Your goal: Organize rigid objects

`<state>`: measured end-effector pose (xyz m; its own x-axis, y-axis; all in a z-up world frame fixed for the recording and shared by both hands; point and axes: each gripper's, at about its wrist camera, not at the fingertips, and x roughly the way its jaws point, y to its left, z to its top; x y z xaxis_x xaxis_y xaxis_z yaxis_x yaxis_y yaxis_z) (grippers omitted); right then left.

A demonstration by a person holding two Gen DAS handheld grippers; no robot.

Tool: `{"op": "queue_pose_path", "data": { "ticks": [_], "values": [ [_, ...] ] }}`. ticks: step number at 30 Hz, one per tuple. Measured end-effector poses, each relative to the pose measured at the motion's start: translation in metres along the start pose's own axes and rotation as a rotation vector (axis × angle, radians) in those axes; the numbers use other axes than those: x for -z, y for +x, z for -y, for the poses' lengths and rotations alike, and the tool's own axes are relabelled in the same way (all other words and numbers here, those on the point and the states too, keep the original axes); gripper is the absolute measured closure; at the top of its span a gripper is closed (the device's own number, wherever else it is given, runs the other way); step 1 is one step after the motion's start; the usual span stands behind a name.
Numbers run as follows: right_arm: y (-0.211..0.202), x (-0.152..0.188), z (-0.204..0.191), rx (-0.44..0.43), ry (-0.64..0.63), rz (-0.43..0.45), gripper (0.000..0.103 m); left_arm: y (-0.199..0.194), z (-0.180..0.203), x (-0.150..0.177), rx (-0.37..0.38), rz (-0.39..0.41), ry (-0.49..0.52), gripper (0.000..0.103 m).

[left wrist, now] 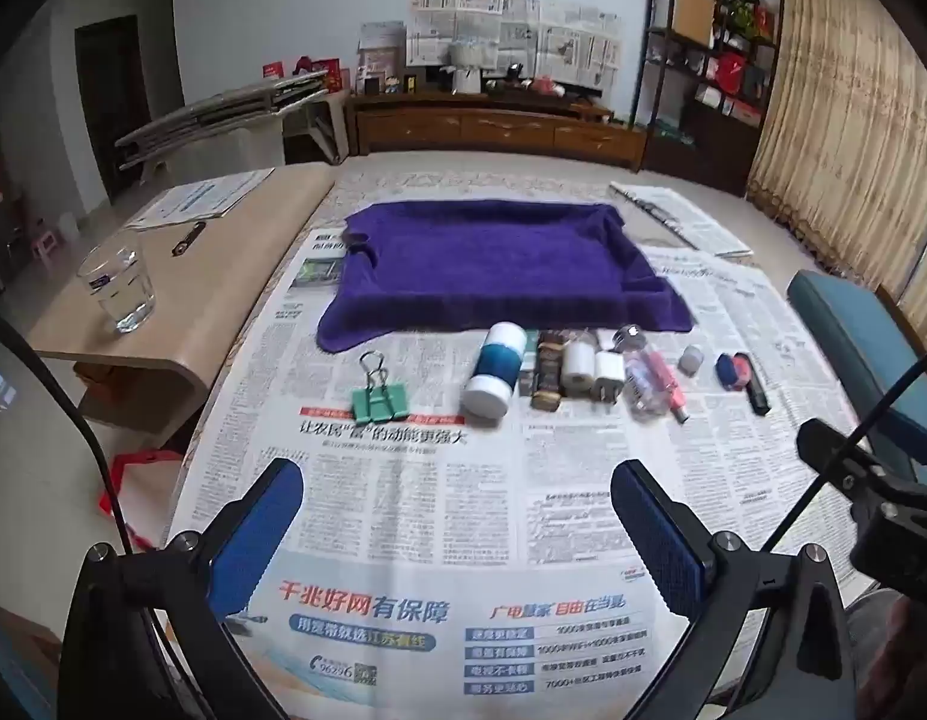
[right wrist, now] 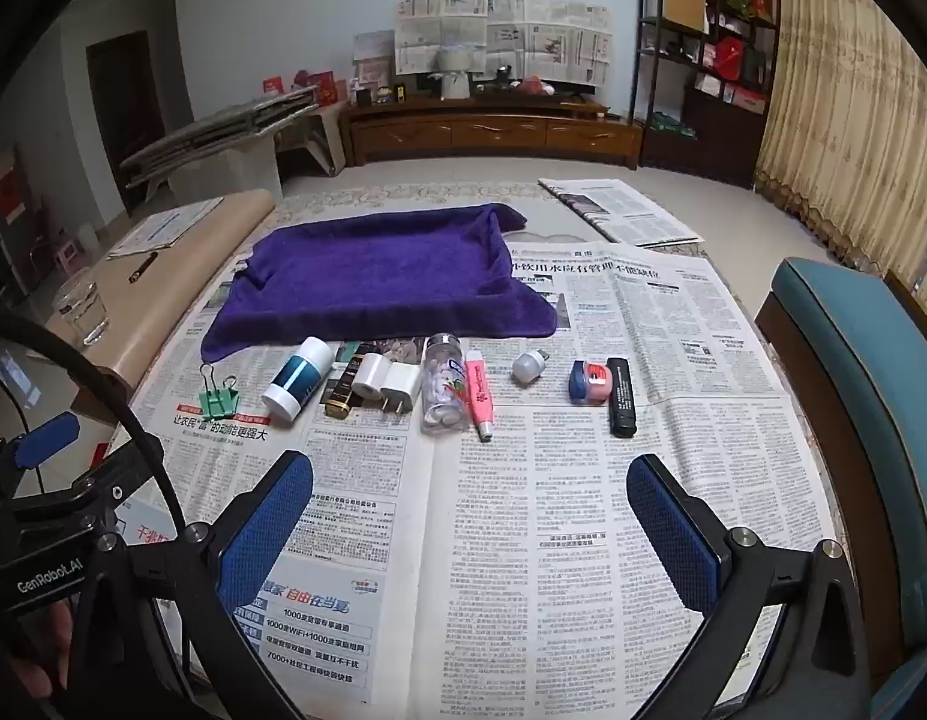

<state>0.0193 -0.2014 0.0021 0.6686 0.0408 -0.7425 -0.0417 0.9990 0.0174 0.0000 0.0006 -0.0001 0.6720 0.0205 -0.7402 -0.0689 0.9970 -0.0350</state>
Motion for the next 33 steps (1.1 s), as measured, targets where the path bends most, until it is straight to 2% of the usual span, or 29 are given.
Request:
{"op": "queue_pose_path", "data": {
  "ticks": [4, 5, 12, 14, 33],
  "values": [
    [-0.007, 0.001, 0.000, -0.003, 0.011, 0.006, 0.000, -0.001, -0.004, 0.007, 0.017, -0.023, -0.020, 0.000],
    [-0.003, 0.001, 0.005, -0.019, 0.022, -0.027, 0.000, -0.004, -0.005, 0.008, 0.014, -0.018, -0.024, 0.000],
    [-0.002, 0.002, 0.004, -0.022, 0.034, -0.013, 0.000, -0.034, -0.012, 0.027, -0.011, 0.011, -0.023, 0.000],
    [-0.008, 0.002, 0.008, -0.025, 0.037, -0.005, 0.000, -0.005, 0.007, 0.001, -0.003, -0.039, 0.021, 0.000],
    [-0.014, 0.002, 0.010, -0.026, 0.042, -0.004, 0.000, -0.012, 0.009, 0.000, -0.007, -0.033, 0.012, 0.000]
  ]
}}
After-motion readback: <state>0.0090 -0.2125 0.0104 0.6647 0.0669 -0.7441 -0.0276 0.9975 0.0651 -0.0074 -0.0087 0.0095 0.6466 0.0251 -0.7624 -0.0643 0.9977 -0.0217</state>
